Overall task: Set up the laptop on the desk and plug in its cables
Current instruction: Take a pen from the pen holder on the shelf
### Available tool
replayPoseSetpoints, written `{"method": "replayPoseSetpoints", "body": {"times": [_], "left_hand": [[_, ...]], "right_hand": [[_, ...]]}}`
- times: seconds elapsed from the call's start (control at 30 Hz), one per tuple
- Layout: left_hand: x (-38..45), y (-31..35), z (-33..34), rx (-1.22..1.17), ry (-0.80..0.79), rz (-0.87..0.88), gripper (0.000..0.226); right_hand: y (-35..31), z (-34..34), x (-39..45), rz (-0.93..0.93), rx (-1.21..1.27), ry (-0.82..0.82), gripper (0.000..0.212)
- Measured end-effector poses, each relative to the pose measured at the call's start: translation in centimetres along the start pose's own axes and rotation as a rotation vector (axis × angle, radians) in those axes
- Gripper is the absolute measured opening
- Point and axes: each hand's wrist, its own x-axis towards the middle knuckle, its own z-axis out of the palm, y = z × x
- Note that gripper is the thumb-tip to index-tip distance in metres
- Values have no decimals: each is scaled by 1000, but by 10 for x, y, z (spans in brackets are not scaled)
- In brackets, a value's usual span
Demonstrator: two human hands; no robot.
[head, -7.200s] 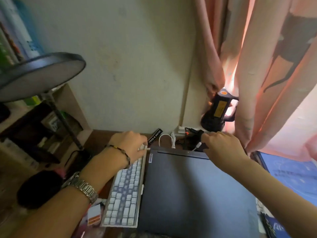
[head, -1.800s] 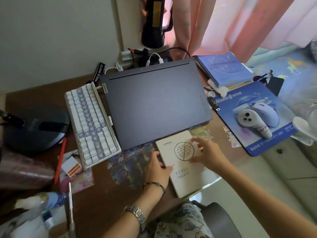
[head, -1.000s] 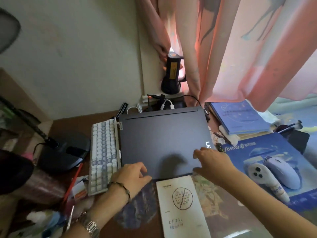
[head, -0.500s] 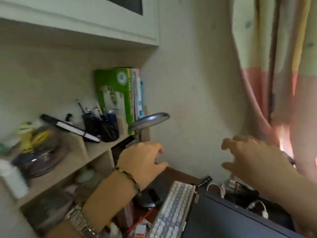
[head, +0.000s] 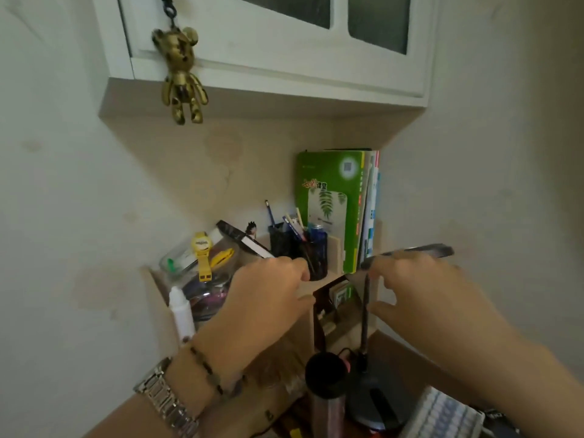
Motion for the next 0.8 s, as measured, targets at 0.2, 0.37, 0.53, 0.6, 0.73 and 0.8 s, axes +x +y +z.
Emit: {"method": "replayPoseSetpoints", "body": {"times": [0.2,0.37,0.53,0.6,0.73,0.8], "left_hand": [[27,-52,24,-82,-36,-89,24],[61,-90,38,-121,-83,-48,25],[80,-101,58,-154,-27,24,18],[86,-104,68,-162,-53,41,17],[96,-108,82,-177,-154,70,19],[98,-108,83,-193,-192,80,19]], "right_hand": [[-31,38,69,39,151,-18,13],[-41,70,131,129,278,50,24],[-35,109,190,241,389,101,28],[-33,124,207,275,402,136,30],[-31,141,233,311,406,175,25],[-31,144,242,310,414,174,22]]}}
